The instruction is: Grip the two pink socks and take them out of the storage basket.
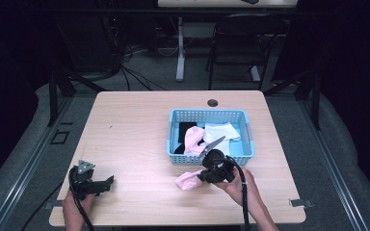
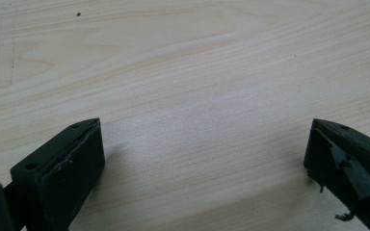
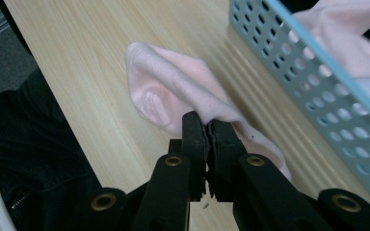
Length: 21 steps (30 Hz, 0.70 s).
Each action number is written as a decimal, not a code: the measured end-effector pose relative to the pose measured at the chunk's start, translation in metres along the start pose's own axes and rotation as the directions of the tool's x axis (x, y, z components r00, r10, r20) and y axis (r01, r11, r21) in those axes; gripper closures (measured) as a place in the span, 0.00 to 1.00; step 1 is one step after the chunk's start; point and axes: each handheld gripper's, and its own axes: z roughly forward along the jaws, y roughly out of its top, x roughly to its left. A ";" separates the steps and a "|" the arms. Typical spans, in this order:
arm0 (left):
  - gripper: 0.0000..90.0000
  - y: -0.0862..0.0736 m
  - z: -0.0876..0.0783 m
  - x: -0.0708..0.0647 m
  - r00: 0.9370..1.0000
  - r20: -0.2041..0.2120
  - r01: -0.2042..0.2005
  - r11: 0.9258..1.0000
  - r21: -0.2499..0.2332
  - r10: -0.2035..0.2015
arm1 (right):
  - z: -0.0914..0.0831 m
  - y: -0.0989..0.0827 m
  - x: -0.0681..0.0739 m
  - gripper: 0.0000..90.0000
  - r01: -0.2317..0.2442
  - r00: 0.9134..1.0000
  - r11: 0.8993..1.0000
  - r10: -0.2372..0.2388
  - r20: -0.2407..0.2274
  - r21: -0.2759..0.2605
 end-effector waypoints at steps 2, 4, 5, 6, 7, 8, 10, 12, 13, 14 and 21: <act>0.01 0.000 0.000 0.000 1.000 0.001 0.001 1.000 0.000 -0.001 | 0.016 -0.004 -0.004 0.97 -0.019 1.000 1.000 0.019 -0.014 0.022; 0.01 0.000 0.000 0.000 1.000 0.000 0.000 1.000 0.000 0.000 | 0.025 -0.006 -0.007 0.97 -0.023 0.999 0.999 0.025 -0.025 0.046; 0.01 0.000 0.000 0.000 1.000 0.000 0.000 1.000 0.000 0.000 | 0.030 -0.008 -0.009 0.97 -0.027 0.999 0.998 0.029 -0.028 0.056; 0.01 0.000 0.000 0.000 1.000 0.000 0.000 1.000 0.000 0.000 | 0.034 -0.009 -0.010 0.97 -0.033 0.999 0.997 0.035 -0.028 0.063; 0.01 0.000 0.000 0.000 1.000 0.000 0.000 1.000 0.000 0.000 | 0.038 -0.011 -0.011 0.97 -0.042 0.998 0.997 0.045 -0.038 0.065; 0.01 0.000 0.000 0.000 1.000 -0.001 -0.001 1.000 0.000 0.001 | 0.042 -0.013 -0.012 0.97 -0.046 0.998 0.996 0.049 -0.043 0.075; 0.01 0.000 0.000 0.000 1.000 -0.001 0.000 1.000 -0.001 0.000 | 0.047 -0.016 -0.013 0.97 -0.049 0.997 0.995 0.053 -0.048 0.086; 0.01 0.000 0.000 0.000 1.000 -0.002 0.000 1.000 -0.002 0.000 | 0.053 -0.019 -0.014 0.97 -0.054 0.997 0.994 0.059 -0.050 0.098; 0.01 0.000 0.000 0.000 1.000 -0.003 -0.001 1.000 -0.003 0.001 | 0.055 -0.021 -0.014 0.96 -0.056 0.997 0.993 0.062 -0.052 0.102; 0.01 0.000 0.000 0.000 1.000 -0.004 -0.001 1.000 -0.002 0.001 | 0.057 -0.022 -0.015 0.96 -0.053 0.997 0.992 0.058 -0.046 0.116; 0.01 0.000 0.000 0.000 1.000 -0.004 -0.004 1.000 -0.002 0.004 | 0.060 -0.030 -0.014 0.78 -0.070 0.995 0.991 0.078 -0.063 0.111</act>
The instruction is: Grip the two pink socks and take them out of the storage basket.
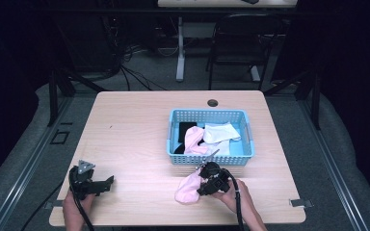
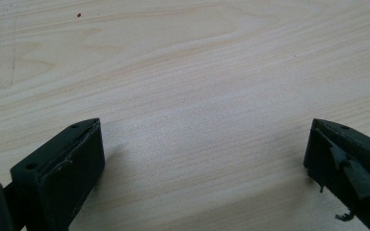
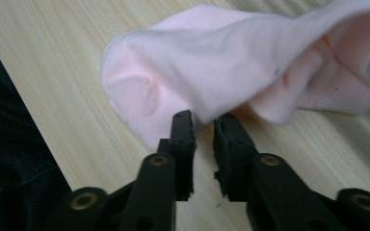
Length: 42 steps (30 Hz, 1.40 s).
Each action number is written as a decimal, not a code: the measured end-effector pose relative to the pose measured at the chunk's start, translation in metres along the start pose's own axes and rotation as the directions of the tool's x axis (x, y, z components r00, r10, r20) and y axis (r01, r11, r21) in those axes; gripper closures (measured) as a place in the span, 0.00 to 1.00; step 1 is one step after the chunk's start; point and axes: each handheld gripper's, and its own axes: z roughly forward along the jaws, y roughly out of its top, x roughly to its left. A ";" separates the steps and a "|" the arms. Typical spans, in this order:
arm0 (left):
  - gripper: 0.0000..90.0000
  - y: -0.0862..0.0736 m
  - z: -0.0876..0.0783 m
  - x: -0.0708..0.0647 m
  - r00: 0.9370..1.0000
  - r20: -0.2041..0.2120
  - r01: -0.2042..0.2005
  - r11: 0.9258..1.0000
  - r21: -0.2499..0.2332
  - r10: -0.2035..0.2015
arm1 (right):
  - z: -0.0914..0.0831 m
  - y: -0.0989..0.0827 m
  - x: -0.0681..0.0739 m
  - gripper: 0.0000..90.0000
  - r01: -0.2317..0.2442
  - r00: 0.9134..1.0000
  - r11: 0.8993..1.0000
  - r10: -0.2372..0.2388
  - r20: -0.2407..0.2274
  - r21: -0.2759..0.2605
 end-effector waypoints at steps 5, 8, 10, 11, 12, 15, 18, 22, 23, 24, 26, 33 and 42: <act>0.01 0.000 0.000 0.000 1.000 0.000 0.000 1.000 0.000 0.000 | -0.017 -0.002 0.000 0.50 -0.006 1.000 0.999 0.006 0.008 -0.049; 0.01 0.000 0.000 0.000 1.000 0.000 0.000 1.000 0.000 0.000 | -0.030 -0.003 0.000 0.39 0.000 0.999 0.998 0.002 0.036 -0.062; 0.01 0.000 0.000 0.000 1.000 0.000 0.000 1.000 0.000 0.000 | -0.036 -0.003 -0.001 0.30 0.005 0.999 0.998 -0.002 0.051 -0.064; 0.01 0.000 0.000 0.000 1.000 0.000 0.000 1.000 0.000 0.000 | -0.038 -0.004 0.000 0.24 0.003 0.998 0.998 0.001 0.060 -0.068; 0.01 0.000 0.000 0.000 1.000 0.000 0.000 1.000 0.000 0.000 | -0.040 -0.004 -0.001 0.21 0.001 0.998 0.997 0.004 0.069 -0.074; 0.01 0.000 0.000 0.000 1.000 0.000 0.000 1.000 0.000 0.000 | -0.045 -0.004 -0.002 0.17 0.002 0.997 0.997 0.003 0.077 -0.075; 0.01 0.000 0.000 0.000 1.000 0.000 0.000 1.000 0.000 0.000 | -0.053 -0.005 -0.001 0.14 0.011 0.996 0.997 -0.004 0.094 -0.079; 0.01 0.000 0.000 0.000 1.000 0.000 0.003 1.000 0.001 -0.003 | -0.062 -0.005 0.000 0.06 0.026 0.994 0.995 -0.017 0.106 -0.092; 0.01 0.000 0.000 0.000 1.000 0.001 0.001 1.000 0.001 -0.001 | -0.065 -0.004 0.000 0.05 0.031 0.993 0.995 -0.020 0.114 -0.095; 0.01 0.000 0.000 0.000 1.000 0.002 0.002 1.000 0.002 -0.002 | -0.068 -0.003 -0.001 0.05 0.029 0.993 0.994 -0.016 0.117 -0.106; 0.01 0.000 0.000 0.000 1.000 0.002 0.003 1.000 0.001 -0.003 | -0.073 -0.001 -0.002 0.03 0.039 0.991 0.993 -0.025 0.129 -0.108; 0.01 0.000 0.000 0.000 1.000 0.004 0.004 1.000 0.002 -0.004 | -0.090 0.015 -0.007 0.00 0.048 0.986 0.989 -0.024 0.168 -0.140; 0.01 0.000 0.000 0.000 1.000 0.005 0.006 1.000 0.002 -0.006 | -0.103 0.045 -0.022 0.00 0.053 0.978 0.985 -0.018 0.210 -0.164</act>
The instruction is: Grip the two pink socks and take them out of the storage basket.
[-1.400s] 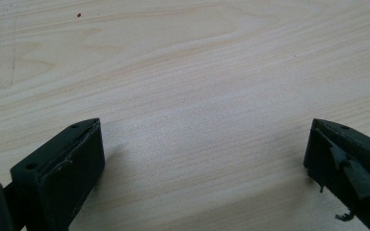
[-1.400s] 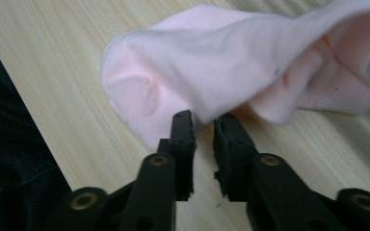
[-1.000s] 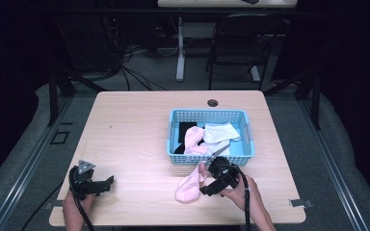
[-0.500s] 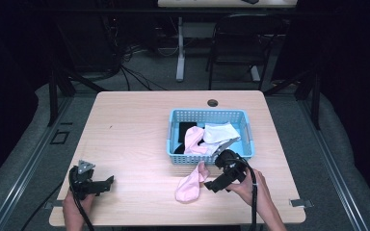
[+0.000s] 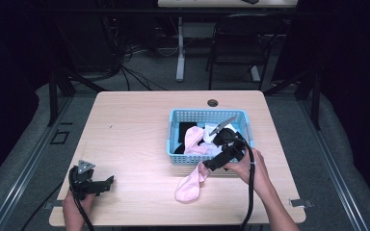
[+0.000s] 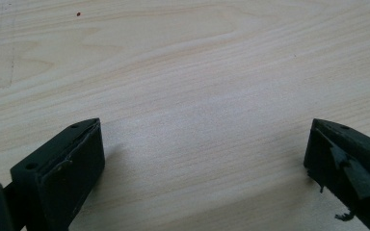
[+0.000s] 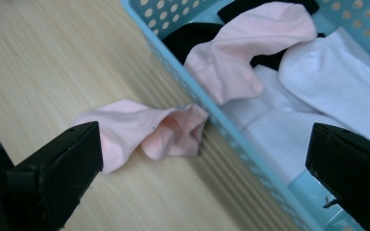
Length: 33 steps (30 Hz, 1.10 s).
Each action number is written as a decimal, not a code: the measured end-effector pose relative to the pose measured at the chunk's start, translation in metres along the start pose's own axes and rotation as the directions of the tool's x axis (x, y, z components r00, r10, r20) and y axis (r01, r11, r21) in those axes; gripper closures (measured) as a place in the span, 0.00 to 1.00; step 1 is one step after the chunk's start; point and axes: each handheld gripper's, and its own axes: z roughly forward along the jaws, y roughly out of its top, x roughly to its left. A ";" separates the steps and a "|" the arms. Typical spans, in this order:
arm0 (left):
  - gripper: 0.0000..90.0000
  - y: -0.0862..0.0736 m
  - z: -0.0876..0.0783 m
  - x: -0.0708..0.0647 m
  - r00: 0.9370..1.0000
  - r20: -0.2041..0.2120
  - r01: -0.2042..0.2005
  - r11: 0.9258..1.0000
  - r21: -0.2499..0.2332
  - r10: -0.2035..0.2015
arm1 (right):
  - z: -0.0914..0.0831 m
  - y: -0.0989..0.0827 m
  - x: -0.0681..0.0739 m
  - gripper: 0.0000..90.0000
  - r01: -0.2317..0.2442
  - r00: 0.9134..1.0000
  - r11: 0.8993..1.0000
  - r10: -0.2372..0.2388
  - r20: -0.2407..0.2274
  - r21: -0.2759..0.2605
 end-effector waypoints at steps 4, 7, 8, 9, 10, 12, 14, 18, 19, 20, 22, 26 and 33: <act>0.01 0.000 0.000 0.000 1.000 0.000 0.000 1.000 0.000 0.000 | 0.003 0.014 -0.008 0.00 -0.005 1.000 1.000 0.005 0.006 -0.008; 0.01 0.000 0.000 0.000 1.000 0.000 0.000 1.000 0.000 0.000 | 0.007 0.024 -0.014 0.00 0.000 1.000 1.000 0.000 0.010 0.004; 0.01 0.000 0.000 0.000 1.000 0.000 0.000 1.000 0.000 0.000 | 0.009 0.027 -0.015 0.00 -0.007 1.000 1.000 0.007 0.012 0.000; 0.01 0.000 0.000 0.000 1.000 0.000 0.000 1.000 0.000 0.000 | 0.010 0.030 -0.016 0.00 -0.002 1.000 1.000 0.002 0.016 0.001; 0.01 0.000 0.000 0.000 1.000 0.000 0.000 1.000 -0.001 0.000 | 0.011 0.032 -0.017 0.00 -0.002 1.000 1.000 0.002 0.025 -0.016; 0.01 0.000 0.000 0.000 1.000 0.000 0.000 1.000 0.000 0.000 | 0.014 0.038 -0.019 0.00 0.001 1.000 1.000 -0.001 0.022 -0.013; 0.01 0.000 0.000 0.000 1.000 0.000 0.000 1.000 0.000 0.000 | 0.015 0.040 -0.020 0.00 -0.001 1.000 1.000 0.002 0.023 -0.013; 0.01 0.000 0.000 0.000 1.000 -0.001 -0.001 1.000 -0.001 0.001 | 0.026 0.051 -0.025 0.00 -0.004 1.000 1.000 0.004 0.016 0.015; 0.01 0.000 0.000 0.000 1.000 -0.001 -0.001 1.000 0.000 0.001 | 0.028 0.052 -0.026 0.00 -0.005 1.000 1.000 0.004 0.019 0.015; 0.01 0.000 0.000 0.000 1.000 -0.001 -0.002 1.000 0.000 0.002 | 0.031 0.054 -0.028 0.00 -0.001 1.000 0.999 0.000 0.021 0.033; 0.01 0.000 0.000 0.000 1.000 -0.001 -0.002 1.000 0.000 0.002 | 0.037 0.055 -0.031 0.00 -0.019 1.000 0.999 0.018 0.012 0.026; 0.01 0.000 0.000 0.000 1.000 0.000 -0.001 1.000 0.000 0.001 | 0.047 0.058 -0.038 0.00 -0.035 0.999 0.998 0.035 0.005 0.054; 0.01 0.000 0.000 0.000 1.000 0.000 0.000 1.000 0.000 0.000 | 0.065 0.061 -0.046 0.02 -0.057 0.998 0.994 0.057 0.005 0.095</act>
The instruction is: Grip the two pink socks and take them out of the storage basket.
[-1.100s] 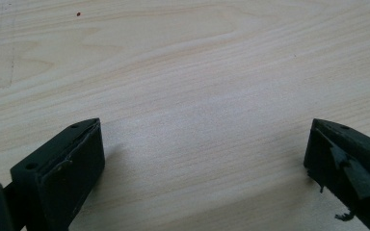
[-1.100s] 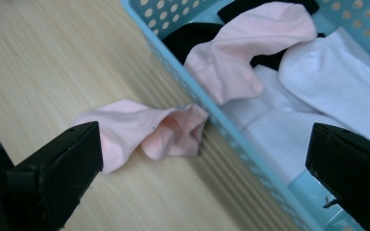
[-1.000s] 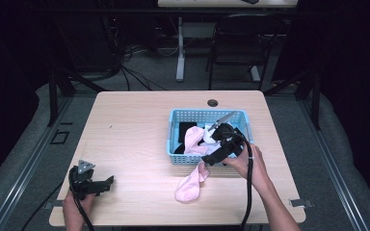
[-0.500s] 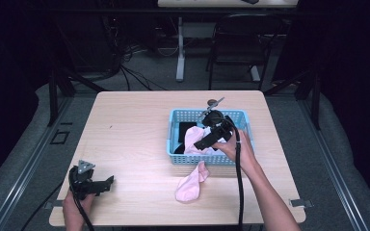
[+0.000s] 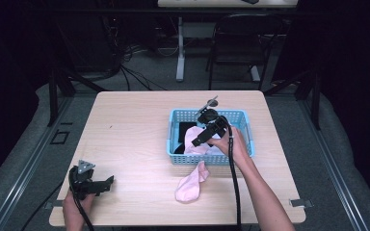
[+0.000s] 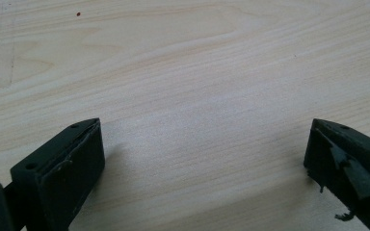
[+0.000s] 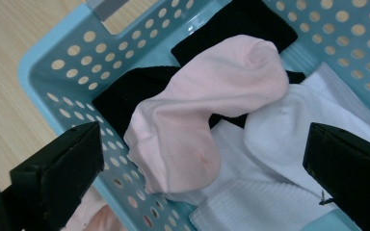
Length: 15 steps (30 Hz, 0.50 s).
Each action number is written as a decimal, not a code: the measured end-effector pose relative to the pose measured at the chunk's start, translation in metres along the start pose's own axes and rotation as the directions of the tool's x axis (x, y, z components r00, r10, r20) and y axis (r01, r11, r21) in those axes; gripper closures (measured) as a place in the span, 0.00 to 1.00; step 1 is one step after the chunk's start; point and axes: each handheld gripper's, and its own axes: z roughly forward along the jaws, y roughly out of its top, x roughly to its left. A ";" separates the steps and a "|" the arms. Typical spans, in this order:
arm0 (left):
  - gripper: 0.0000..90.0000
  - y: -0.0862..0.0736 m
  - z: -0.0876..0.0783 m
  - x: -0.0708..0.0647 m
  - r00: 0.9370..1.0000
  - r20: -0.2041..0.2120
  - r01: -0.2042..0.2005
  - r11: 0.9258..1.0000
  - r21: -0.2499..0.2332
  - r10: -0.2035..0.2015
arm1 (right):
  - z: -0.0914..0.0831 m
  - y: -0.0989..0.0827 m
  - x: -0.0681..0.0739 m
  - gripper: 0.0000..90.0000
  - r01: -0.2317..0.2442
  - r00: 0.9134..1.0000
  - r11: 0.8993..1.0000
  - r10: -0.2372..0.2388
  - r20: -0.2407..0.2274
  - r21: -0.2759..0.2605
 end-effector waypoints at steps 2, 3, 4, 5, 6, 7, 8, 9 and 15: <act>0.01 0.000 0.000 0.000 1.000 0.000 0.000 1.000 0.000 0.000 | 0.006 0.002 0.000 0.05 -0.015 1.000 1.000 0.015 0.010 0.005; 0.01 0.000 0.000 0.000 1.000 0.000 0.000 1.000 0.000 0.000 | 0.008 0.003 -0.001 0.06 -0.012 1.000 1.000 0.012 0.024 0.019; 0.01 0.000 0.000 0.000 1.000 0.000 0.000 1.000 0.000 0.000 | 0.009 0.004 -0.002 0.06 -0.012 0.999 0.999 0.011 0.030 0.031; 0.01 0.000 0.000 0.000 1.000 0.000 0.000 1.000 0.000 0.000 | 0.011 0.004 -0.004 0.07 -0.019 1.000 0.999 0.018 0.026 0.030; 0.01 0.000 0.000 0.000 1.000 0.000 0.000 1.000 0.000 0.000 | 0.013 0.005 -0.005 0.07 -0.031 0.999 0.999 0.030 0.016 0.030; 0.01 0.000 0.000 0.000 1.000 0.000 0.000 1.000 0.000 0.000 | 0.014 0.006 -0.006 0.08 -0.026 1.000 0.999 0.025 0.018 0.043; 0.01 0.000 0.000 0.000 1.000 0.000 0.000 1.000 0.000 0.000 | 0.016 0.006 -0.007 0.08 -0.033 0.999 0.999 0.033 0.014 0.041; 0.01 0.000 0.000 0.000 1.000 0.000 0.000 1.000 0.000 0.000 | 0.017 0.007 -0.008 0.09 -0.034 0.999 0.998 0.033 0.012 0.050; 0.01 0.000 0.000 0.000 1.000 0.000 0.000 1.000 0.000 0.000 | 0.027 0.010 -0.008 0.15 -0.033 0.999 0.996 0.033 0.003 0.082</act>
